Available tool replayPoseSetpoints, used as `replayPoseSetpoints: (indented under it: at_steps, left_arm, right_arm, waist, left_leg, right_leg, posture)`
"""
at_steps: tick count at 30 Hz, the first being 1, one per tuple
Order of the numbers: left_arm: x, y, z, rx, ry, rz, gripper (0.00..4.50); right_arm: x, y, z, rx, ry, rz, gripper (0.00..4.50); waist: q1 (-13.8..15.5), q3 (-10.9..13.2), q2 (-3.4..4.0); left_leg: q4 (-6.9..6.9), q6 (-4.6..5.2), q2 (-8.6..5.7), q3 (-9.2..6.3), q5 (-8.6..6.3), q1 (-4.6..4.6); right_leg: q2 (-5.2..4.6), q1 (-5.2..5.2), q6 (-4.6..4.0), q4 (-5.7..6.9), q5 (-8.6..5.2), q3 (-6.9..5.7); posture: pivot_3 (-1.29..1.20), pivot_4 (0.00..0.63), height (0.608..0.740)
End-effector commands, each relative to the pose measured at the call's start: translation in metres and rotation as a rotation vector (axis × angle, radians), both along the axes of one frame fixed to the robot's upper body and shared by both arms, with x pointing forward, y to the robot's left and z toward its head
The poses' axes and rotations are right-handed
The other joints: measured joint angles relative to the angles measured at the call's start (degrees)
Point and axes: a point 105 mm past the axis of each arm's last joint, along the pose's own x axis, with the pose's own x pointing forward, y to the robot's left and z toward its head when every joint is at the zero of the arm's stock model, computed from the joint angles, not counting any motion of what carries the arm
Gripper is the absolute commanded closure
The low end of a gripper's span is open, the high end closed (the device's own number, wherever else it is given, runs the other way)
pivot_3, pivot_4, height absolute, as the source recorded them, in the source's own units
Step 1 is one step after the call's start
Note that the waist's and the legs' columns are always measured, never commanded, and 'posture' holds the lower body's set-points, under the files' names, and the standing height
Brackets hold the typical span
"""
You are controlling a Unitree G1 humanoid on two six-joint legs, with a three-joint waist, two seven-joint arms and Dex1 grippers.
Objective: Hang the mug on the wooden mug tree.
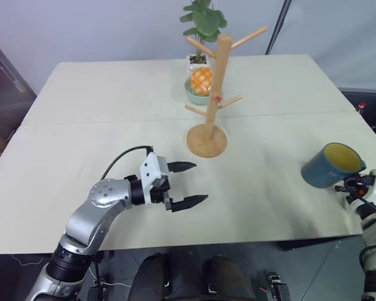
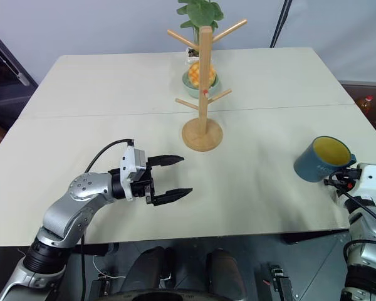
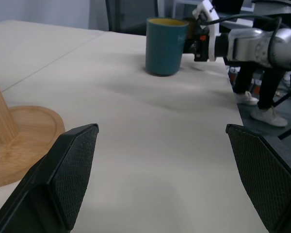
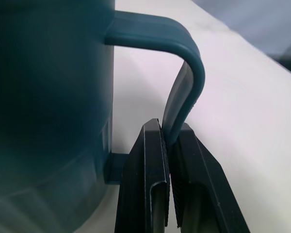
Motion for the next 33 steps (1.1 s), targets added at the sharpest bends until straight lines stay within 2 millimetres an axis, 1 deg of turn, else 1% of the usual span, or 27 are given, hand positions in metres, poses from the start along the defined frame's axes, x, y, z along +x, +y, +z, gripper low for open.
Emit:
replayPoseSetpoints:
  at_steps: [1, 2, 3, 4, 6, 7, 8, 9, 10, 11, 13, 17, 20, 25, 33]
  left_arm:
    - [0.007, 0.009, 0.010, -0.002, -0.060, 0.044, 0.00]
    - [0.009, 0.011, 0.011, -0.001, -0.063, 0.054, 0.00]
    - [0.013, 0.015, 0.012, 0.001, -0.073, 0.078, 0.00]
    - [0.016, 0.018, 0.012, 0.002, -0.081, 0.093, 0.00]
    - [0.025, 0.028, 0.014, 0.007, -0.097, 0.143, 0.00]
    - [0.027, 0.031, 0.014, 0.008, -0.101, 0.156, 0.00]
    - [0.031, 0.038, 0.016, 0.016, -0.114, 0.177, 0.00]
    - [0.036, 0.045, 0.021, 0.011, -0.129, 0.206, 0.00]
    - [0.040, 0.050, 0.026, 0.002, -0.140, 0.227, 0.00]
    - [0.043, 0.054, 0.030, -0.007, -0.147, 0.243, 0.00]
    - [0.046, 0.059, 0.037, -0.028, -0.151, 0.262, 0.00]
    - [0.046, 0.065, 0.046, -0.062, -0.155, 0.284, 0.00]
    - [0.044, 0.069, 0.051, -0.070, -0.160, 0.296, 0.00]
    - [0.041, 0.073, 0.056, -0.079, -0.165, 0.311, 0.00]
    - [0.033, 0.073, 0.060, -0.102, -0.143, 0.284, 0.00]
  right_arm:
    - [0.010, 0.043, 0.040, -0.255, -0.025, 0.188, 4.46]
    - [0.011, 0.052, 0.044, -0.298, -0.018, 0.220, 4.46]
    - [0.013, 0.069, 0.051, -0.388, -0.009, 0.297, 4.46]
    - [0.013, 0.081, 0.054, -0.447, -0.002, 0.347, 4.46]
    - [0.015, 0.120, 0.069, -0.604, -0.009, 0.501, 4.46]
    - [0.015, 0.132, 0.073, -0.649, -0.012, 0.541, 4.46]
    - [0.016, 0.155, 0.085, -0.714, -0.039, 0.608, 4.46]
    - [0.021, 0.177, 0.102, -0.789, -0.076, 0.630, 4.46]
    - [0.023, 0.193, 0.115, -0.822, -0.109, 0.641, 4.46]
    - [0.025, 0.205, 0.124, -0.815, -0.113, 0.660, 4.46]
    - [0.031, 0.217, 0.134, -0.809, -0.094, 0.665, 4.46]
    - [0.043, 0.226, 0.147, -0.815, -0.072, 0.623, 4.46]
    - [0.046, 0.234, 0.151, -0.825, -0.051, 0.634, 4.46]
    - [0.051, 0.241, 0.155, -0.823, -0.032, 0.630, 4.46]
    - [0.057, 0.253, 0.172, -0.838, -0.054, 0.622, 4.46]
  waist:
    - [-0.1, 0.0, 0.03]
    - [-0.2, 0.0, 0.05]
    - [-0.2, 0.0, 0.05]
    - [-0.2, 0.0, 0.06]
    - [0.0, 0.0, 0.05]
    - [0.0, 0.0, 0.03]
    - [0.0, 0.0, -0.01]
    - [-0.2, 0.1, -0.02]
    - [-0.4, 0.1, -0.02]
    - [-0.3, 0.1, -0.03]
    - [0.1, 0.1, -0.10]
    - [1.1, 0.2, -0.32]
    - [1.1, 0.2, -0.32]
    - [0.9, 0.2, -0.32]
    - [-0.2, 0.2, -0.32]
  left_leg:
    - [-0.01, 0.00, 0.01, 0.00, 0.00, 0.00]
    - [-0.01, 0.00, 0.01, 0.00, 0.00, 0.00]
    - [-0.01, -0.01, 0.01, 0.01, 0.00, 0.01]
    - [0.00, -0.01, 0.02, 0.01, 0.01, 0.01]
    - [0.00, -0.02, 0.02, 0.00, 0.01, 0.01]
    - [0.00, -0.02, 0.02, 0.00, 0.01, 0.01]
    - [-0.01, -0.02, 0.02, -0.01, 0.01, 0.00]
    - [0.00, -0.02, 0.02, -0.01, 0.01, 0.00]
    - [0.00, -0.03, 0.03, -0.01, 0.01, -0.02]
    - [0.01, -0.06, 0.04, 0.00, 0.03, -0.03]
    - [0.02, -0.11, 0.04, -0.05, 0.07, -0.08]
    - [0.02, -0.09, -0.02, -0.13, 0.04, -0.15]
    - [0.05, -0.01, -0.13, -0.06, 0.00, -0.23]
    - [0.04, 0.04, -0.11, -0.07, -0.03, -0.21]
    - [0.04, 0.04, -0.10, -0.07, -0.02, -0.21]
  right_leg:
    - [0.00, 0.00, 0.00, 0.00, 0.00, 0.00]
    - [0.01, -0.02, 0.00, 0.01, 0.00, 0.01]
    - [0.01, -0.02, 0.00, 0.01, 0.00, 0.02]
    - [0.01, -0.02, 0.01, 0.01, 0.00, 0.02]
    - [0.03, -0.03, 0.01, 0.02, 0.00, 0.02]
    - [0.03, -0.03, 0.01, 0.02, -0.01, 0.02]
    - [0.04, -0.03, 0.01, 0.02, -0.01, 0.02]
    - [0.05, -0.04, 0.02, 0.02, -0.01, 0.02]
    - [0.05, -0.07, 0.02, 0.02, 0.00, 0.02]
    - [0.05, -0.12, 0.02, 0.04, 0.00, 0.04]
    - [0.06, -0.18, 0.02, 0.09, 0.00, 0.02]
    - [-0.03, -0.10, 0.00, -0.04, -0.01, -0.06]
    - [-0.18, -0.15, 0.00, -0.07, 0.00, -0.06]
    - [-0.20, -0.17, 0.00, -0.03, -0.01, -0.07]
    - [-0.19, -0.19, 0.00, 0.01, 0.00, -0.08]
  posture:
    - [0.00, 0.150, 0.740]
    - [0.00, 0.150, 0.740]
    - [0.00, 0.150, 0.740]
    - [0.00, 0.150, 0.740]
    - [0.00, 0.150, 0.740]
    - [0.00, 0.150, 0.740]
    - [0.00, 0.150, 0.740]
    - [0.00, 0.150, 0.740]
    - [0.00, 0.150, 0.740]
    - [0.00, 0.150, 0.740]
    - [0.00, 0.150, 0.740]
    - [0.00, 0.150, 0.740]
    - [0.00, 0.150, 0.740]
    - [0.00, 0.150, 0.740]
    - [0.00, 0.150, 0.740]
